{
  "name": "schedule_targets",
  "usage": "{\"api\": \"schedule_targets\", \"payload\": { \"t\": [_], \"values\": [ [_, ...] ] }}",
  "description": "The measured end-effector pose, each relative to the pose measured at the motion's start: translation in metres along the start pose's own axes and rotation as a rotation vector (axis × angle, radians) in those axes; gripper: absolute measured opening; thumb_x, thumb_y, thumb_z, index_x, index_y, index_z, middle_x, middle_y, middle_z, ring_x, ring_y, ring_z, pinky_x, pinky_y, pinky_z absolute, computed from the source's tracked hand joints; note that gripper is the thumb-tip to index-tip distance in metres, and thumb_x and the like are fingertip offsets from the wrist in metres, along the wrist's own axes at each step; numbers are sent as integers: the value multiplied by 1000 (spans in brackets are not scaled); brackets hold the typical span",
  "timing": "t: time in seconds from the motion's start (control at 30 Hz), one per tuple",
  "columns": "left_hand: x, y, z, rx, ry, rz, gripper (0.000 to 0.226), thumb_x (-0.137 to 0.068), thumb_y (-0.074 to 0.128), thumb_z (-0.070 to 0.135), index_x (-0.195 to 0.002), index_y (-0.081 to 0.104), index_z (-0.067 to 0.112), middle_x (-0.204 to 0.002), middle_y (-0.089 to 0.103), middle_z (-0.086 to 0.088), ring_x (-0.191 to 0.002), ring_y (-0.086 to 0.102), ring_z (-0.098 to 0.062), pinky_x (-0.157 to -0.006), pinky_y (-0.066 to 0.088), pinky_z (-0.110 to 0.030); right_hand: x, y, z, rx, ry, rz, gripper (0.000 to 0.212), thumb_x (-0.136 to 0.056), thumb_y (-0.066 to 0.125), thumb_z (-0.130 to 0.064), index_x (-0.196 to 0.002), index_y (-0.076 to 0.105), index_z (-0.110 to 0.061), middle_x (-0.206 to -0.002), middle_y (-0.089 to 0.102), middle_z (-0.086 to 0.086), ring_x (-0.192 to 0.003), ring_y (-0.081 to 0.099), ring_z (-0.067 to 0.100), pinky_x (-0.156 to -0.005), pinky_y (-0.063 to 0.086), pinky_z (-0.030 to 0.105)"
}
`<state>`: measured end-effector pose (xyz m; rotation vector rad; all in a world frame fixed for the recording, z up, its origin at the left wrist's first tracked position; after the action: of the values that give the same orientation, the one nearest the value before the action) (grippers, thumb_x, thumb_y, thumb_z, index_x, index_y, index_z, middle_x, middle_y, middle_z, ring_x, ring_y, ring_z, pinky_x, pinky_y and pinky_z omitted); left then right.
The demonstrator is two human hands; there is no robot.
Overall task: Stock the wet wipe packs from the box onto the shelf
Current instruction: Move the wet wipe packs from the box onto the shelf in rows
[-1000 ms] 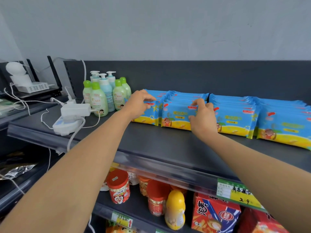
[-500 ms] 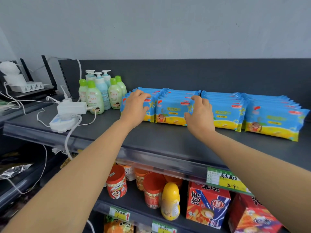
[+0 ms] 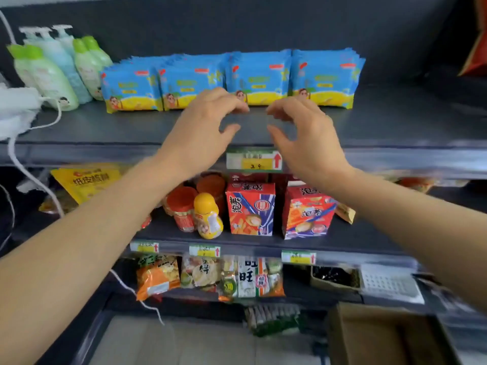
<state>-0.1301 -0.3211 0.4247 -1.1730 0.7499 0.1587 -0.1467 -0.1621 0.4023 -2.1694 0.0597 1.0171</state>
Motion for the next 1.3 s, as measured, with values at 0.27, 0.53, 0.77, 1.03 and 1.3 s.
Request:
{"api": "schedule_targets", "payload": {
  "t": [0.27,0.53,0.77,1.03,1.3],
  "values": [
    [52,128,153,225,82,-372,23,-81,62,3,-103,68,6,-103,64,-11,-101,58,-26,-88,35,-25,187,-65,124,129,257,-195,12,-83,58,-4,-92,63,0,-85,63,14,-83,54,27,-71,38,28],
    [109,273,236,305,-98,-781,25,-87,54,5,-109,65,9,-109,61,-10,-103,56,-25,-84,38,-29,335,-46,239,241,596,-789,25,-90,46,-7,-110,61,-5,-112,62,19,-105,57,35,-82,46,38],
    [167,344,227,351,-347,-846,23,-88,56,3,-108,66,9,-107,63,-7,-98,58,-21,-85,46,-31,422,22,285,271,695,-1195,37,-95,44,-8,-132,48,-8,-129,56,15,-118,55,32,-93,47,35],
    [205,408,197,386,-513,-809,23,-87,57,3,-106,66,13,-99,63,-3,-86,56,-13,-78,46,-25,478,114,336,177,751,-1278,64,-92,52,-12,-148,21,-12,-152,29,8,-141,27,23,-114,23,30],
    [232,452,177,412,-505,-755,21,-87,57,6,-102,67,16,-93,61,2,-82,55,-11,-68,43,-18,516,179,373,13,826,-1330,89,-78,71,-7,-149,18,-15,-147,26,12,-131,42,29,-105,38,32]
  ]
}}
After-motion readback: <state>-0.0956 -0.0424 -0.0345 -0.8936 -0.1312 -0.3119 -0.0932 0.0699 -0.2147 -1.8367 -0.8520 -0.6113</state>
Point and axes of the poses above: each hand's wrist, its own x-axis away from the middle knuckle, its own y-axis out of the palm, z = x × y, the point moved 3 cm from there along -x, towards the middle knuckle
